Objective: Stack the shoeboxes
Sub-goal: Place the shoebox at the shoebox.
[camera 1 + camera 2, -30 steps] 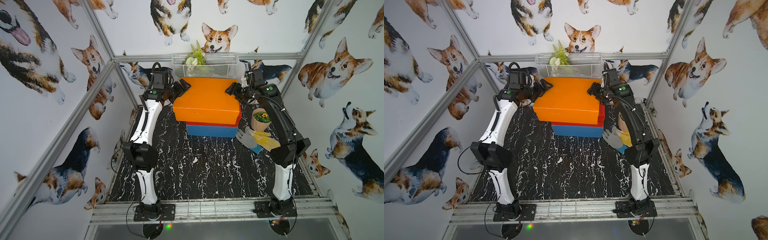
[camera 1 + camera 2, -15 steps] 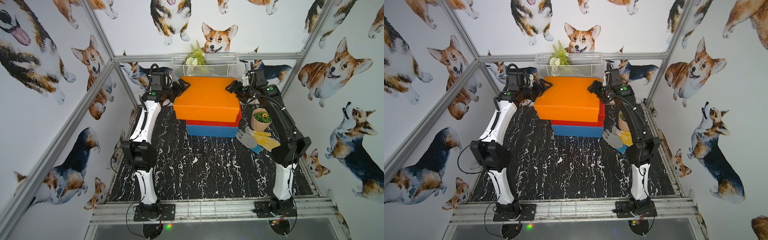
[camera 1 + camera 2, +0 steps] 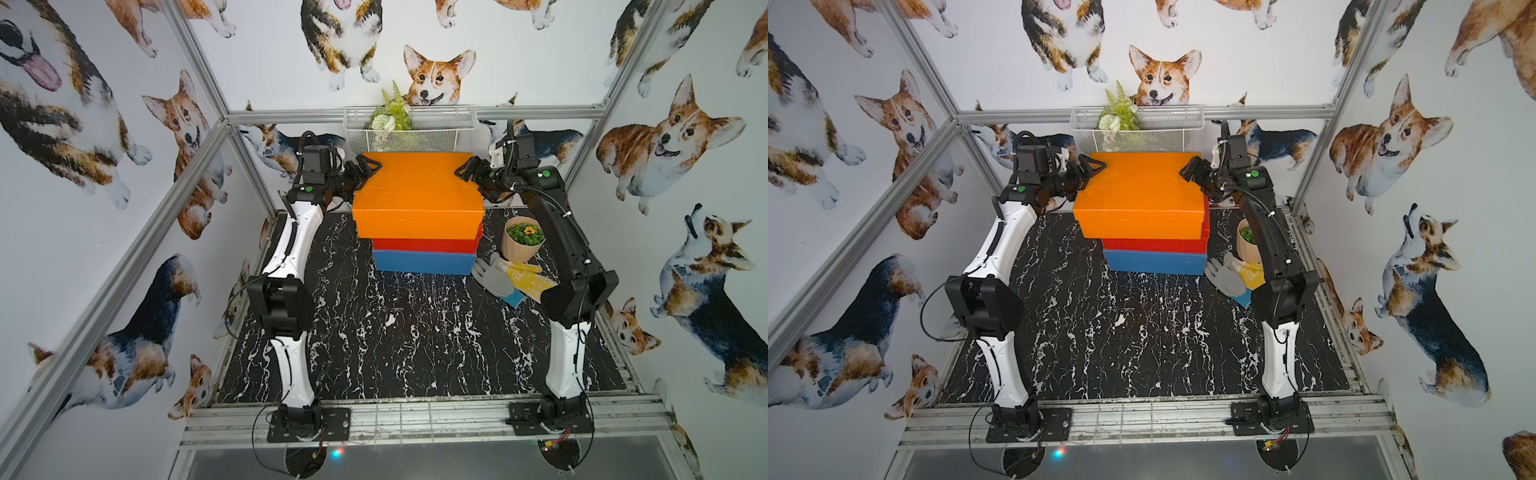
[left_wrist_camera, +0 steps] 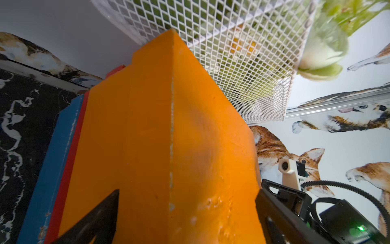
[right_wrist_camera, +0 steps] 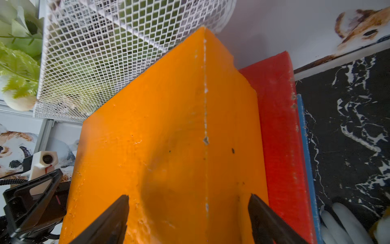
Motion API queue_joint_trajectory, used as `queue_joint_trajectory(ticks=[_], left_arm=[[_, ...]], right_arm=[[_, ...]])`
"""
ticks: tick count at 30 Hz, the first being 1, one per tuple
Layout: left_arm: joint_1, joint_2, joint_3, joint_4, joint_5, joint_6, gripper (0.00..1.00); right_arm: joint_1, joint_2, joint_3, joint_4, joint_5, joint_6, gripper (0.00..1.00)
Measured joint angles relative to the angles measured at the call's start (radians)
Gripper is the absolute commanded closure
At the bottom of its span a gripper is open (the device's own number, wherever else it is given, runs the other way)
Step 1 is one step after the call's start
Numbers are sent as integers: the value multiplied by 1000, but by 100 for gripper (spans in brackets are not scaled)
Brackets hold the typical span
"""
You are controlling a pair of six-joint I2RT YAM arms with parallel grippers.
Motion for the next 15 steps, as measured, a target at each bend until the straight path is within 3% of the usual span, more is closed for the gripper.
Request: queue_joint_trajectory(ticks=[8, 15], left_arm=[[29, -12, -14, 42, 74, -34, 0], [68, -131, -148, 103, 103, -43, 0]], right_arm=[[-9, -24, 6, -36, 1, -12, 0], [-12, -109, -31, -48, 21, -32, 0]])
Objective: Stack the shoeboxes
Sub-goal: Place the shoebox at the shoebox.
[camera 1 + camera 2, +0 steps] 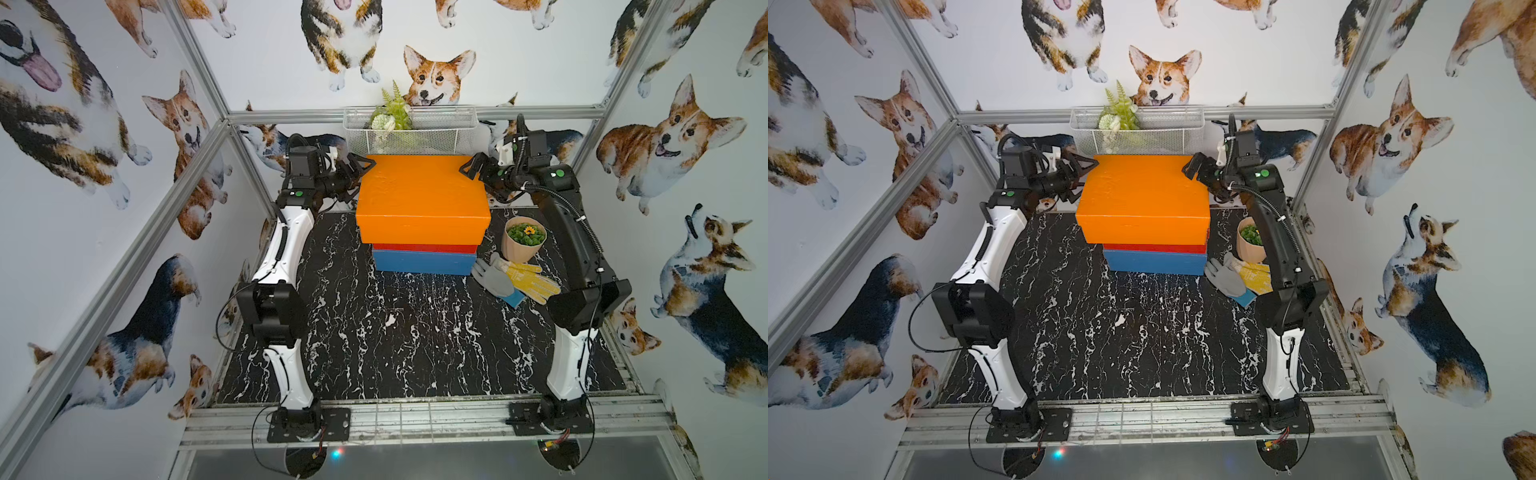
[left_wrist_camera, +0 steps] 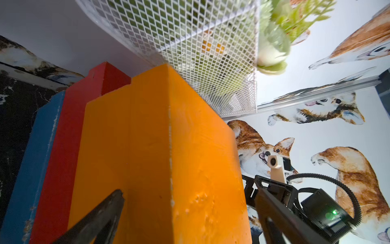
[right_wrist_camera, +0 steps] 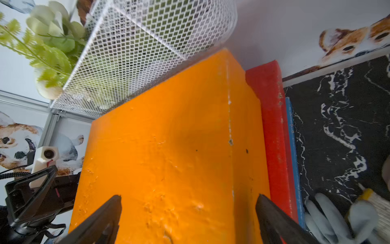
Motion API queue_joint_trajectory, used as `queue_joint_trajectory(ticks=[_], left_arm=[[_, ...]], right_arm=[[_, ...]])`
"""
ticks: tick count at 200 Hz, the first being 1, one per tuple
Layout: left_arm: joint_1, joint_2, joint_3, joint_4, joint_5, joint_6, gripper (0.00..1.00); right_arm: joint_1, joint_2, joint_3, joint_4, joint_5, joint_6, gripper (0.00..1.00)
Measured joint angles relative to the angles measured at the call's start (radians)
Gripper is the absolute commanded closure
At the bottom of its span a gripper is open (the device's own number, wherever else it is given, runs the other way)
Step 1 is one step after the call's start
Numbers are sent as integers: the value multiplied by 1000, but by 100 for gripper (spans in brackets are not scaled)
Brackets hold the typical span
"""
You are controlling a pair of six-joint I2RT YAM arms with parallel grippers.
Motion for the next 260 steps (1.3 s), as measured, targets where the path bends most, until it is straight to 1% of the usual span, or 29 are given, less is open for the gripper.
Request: queue_joint_trajectory(ticks=[30, 71, 110, 140, 161, 179, 217, 240, 260], left_arm=[[13, -58, -83, 37, 0, -6, 0], [20, -69, -117, 51, 6, -13, 0], [19, -111, -185, 87, 7, -18, 0], [-15, -70, -169, 120, 15, -41, 0], [-38, -33, -137, 135, 19, -55, 0], [-40, -4, -116, 157, 21, -70, 0], [-39, 43, -84, 176, 24, -102, 0], [-29, 43, -75, 182, 32, -103, 0], [-8, 26, -84, 175, 31, -99, 0]], right_arm=[[-13, -69, -62, -6, 32, -16, 0], [-20, -91, -116, -15, 55, -19, 5], [-20, -175, -286, 20, 40, -15, 17], [-20, -172, -322, 58, 18, 5, 24], [-20, -145, -307, 78, 3, 9, 26], [-21, -124, -291, 92, 3, 12, 27], [-26, -88, -245, 93, 3, 12, 27], [-28, -68, -211, 85, 9, 11, 16], [-35, -58, -173, 58, 26, 9, 10]])
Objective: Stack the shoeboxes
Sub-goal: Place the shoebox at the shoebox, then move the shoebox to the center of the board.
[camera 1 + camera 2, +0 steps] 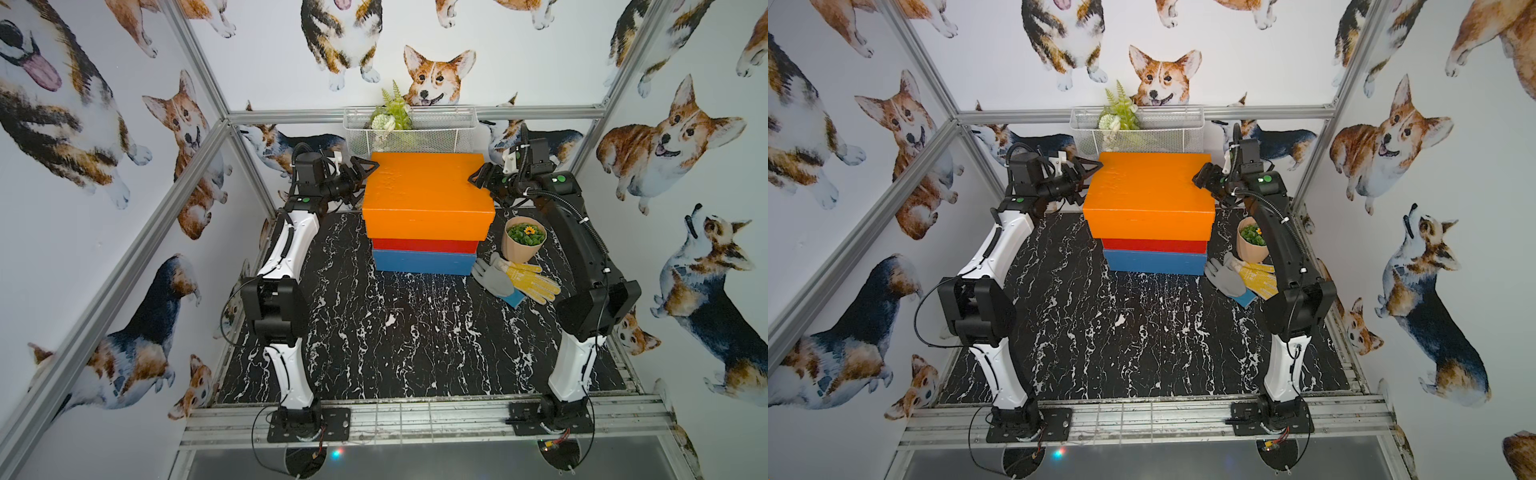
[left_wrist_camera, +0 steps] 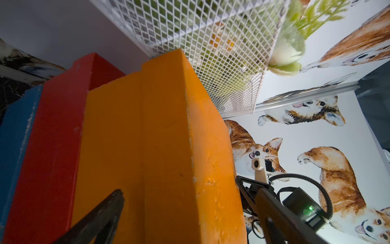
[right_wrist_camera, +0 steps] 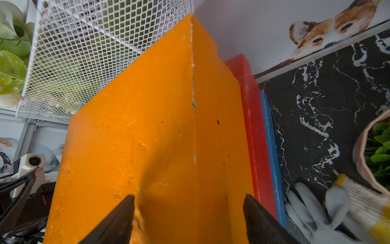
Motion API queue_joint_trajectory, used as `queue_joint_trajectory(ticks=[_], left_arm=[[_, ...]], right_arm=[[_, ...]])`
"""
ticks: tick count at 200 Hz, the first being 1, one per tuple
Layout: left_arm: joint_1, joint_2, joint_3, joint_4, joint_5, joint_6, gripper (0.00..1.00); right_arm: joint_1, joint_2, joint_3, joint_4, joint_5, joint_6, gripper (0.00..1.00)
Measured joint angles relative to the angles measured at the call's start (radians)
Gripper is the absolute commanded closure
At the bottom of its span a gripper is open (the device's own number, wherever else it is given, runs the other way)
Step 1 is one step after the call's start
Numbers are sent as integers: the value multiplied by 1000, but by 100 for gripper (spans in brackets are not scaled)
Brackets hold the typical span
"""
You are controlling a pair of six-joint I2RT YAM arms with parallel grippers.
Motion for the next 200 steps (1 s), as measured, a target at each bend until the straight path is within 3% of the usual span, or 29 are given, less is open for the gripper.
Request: queue_joint_trajectory(ticks=[39, 73, 100, 129, 160, 200], left_arm=[[79, -81, -53, -10, -10, 12, 0], [169, -153, -187, 0, -30, 11, 2], [214, -208, -352, 24, -69, 21, 8], [215, -148, -471, 42, -89, 30, 19], [201, -34, -517, 109, -89, 16, 31], [163, 66, -525, 208, -74, -13, 33]], right_arm=[[-41, -19, 27, -25, 4, -6, 5], [-93, -86, -13, -40, -5, -8, 17], [-207, -227, -241, 30, -42, 4, 22], [-318, -332, -548, 128, -77, 55, 25], [-330, -341, -751, 250, -134, 101, 32], [-275, -278, -816, 338, -165, 126, 34]])
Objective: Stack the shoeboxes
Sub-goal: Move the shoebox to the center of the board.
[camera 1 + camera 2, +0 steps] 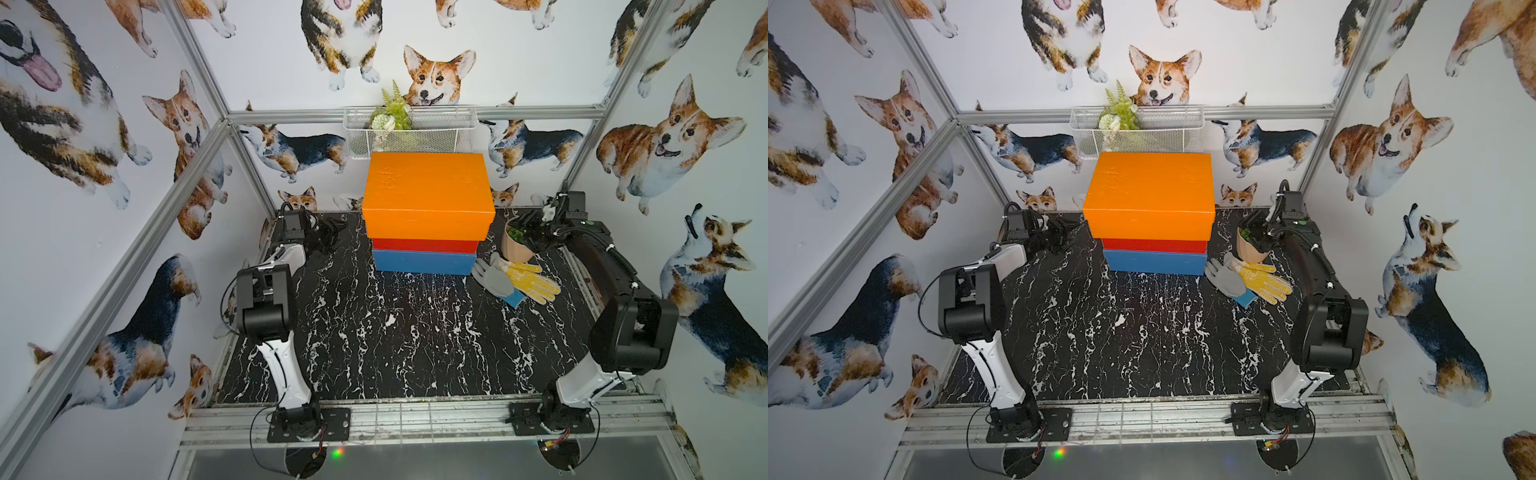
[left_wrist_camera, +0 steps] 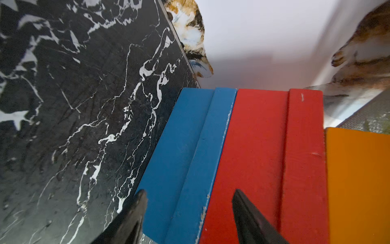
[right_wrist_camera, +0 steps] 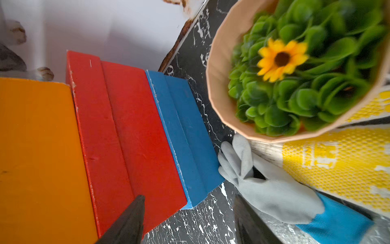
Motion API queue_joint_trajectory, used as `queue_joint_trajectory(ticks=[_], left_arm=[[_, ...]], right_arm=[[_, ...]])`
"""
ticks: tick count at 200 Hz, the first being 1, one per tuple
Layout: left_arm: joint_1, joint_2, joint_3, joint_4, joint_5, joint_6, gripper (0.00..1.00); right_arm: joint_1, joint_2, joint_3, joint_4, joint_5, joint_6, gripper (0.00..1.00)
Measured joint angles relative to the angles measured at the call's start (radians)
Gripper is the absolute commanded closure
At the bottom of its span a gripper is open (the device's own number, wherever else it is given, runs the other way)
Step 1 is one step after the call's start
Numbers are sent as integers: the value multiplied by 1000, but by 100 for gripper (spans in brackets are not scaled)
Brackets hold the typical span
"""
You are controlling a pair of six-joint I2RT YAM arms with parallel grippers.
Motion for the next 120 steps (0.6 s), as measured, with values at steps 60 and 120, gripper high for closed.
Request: queue_joint_trajectory(ticks=[60, 120], left_arm=[[-68, 99, 26, 69, 10, -35, 37], [-79, 132, 15, 106, 9, -66, 54]], right_arm=[[58, 113, -56, 134, -35, 55, 44], [93, 183, -64, 195, -43, 84, 63]])
